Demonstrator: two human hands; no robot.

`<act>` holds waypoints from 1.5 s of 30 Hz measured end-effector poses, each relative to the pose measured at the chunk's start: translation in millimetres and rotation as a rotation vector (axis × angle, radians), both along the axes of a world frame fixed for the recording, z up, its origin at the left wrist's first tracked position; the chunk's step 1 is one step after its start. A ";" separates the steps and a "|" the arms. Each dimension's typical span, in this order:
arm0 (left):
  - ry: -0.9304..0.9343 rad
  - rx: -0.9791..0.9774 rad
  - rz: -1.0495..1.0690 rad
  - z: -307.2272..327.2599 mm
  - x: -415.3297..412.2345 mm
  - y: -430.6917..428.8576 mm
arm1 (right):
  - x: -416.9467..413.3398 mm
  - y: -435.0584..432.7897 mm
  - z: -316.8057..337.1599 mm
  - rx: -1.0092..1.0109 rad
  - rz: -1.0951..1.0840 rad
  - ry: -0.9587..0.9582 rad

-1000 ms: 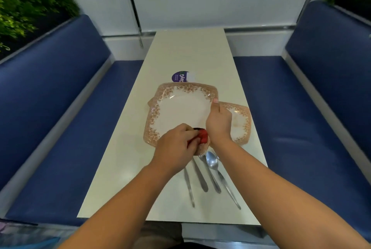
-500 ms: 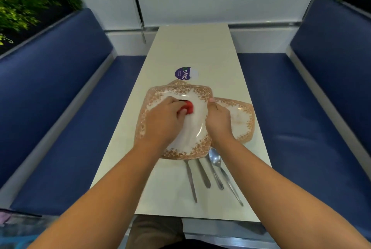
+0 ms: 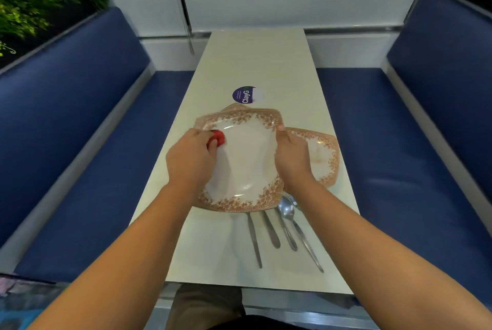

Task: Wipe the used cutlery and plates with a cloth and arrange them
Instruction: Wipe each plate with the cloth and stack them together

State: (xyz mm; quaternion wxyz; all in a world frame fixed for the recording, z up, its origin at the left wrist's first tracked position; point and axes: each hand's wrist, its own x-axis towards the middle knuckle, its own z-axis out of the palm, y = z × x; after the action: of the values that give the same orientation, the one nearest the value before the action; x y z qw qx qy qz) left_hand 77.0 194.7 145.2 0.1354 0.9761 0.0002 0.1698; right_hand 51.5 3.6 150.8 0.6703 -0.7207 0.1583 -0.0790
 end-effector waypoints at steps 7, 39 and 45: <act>-0.104 -0.127 -0.309 10.1 -1.6 -51.1 | -6.0 28.2 -2.1 0.060 0.043 0.043; 0.147 -0.143 -0.324 -27.8 -48.2 -3.8 | 31.9 36.5 -17.6 0.102 -0.053 0.119; 0.129 -0.142 -0.107 -25.2 -20.3 -12.8 | 16.0 85.4 -40.6 0.112 0.079 0.191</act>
State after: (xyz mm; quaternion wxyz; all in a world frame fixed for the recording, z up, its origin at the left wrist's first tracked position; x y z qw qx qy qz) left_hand 56.7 181.9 119.9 0.2129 0.9716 -0.0312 0.0989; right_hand 67.5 89.0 110.2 0.6939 -0.6921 0.1968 0.0254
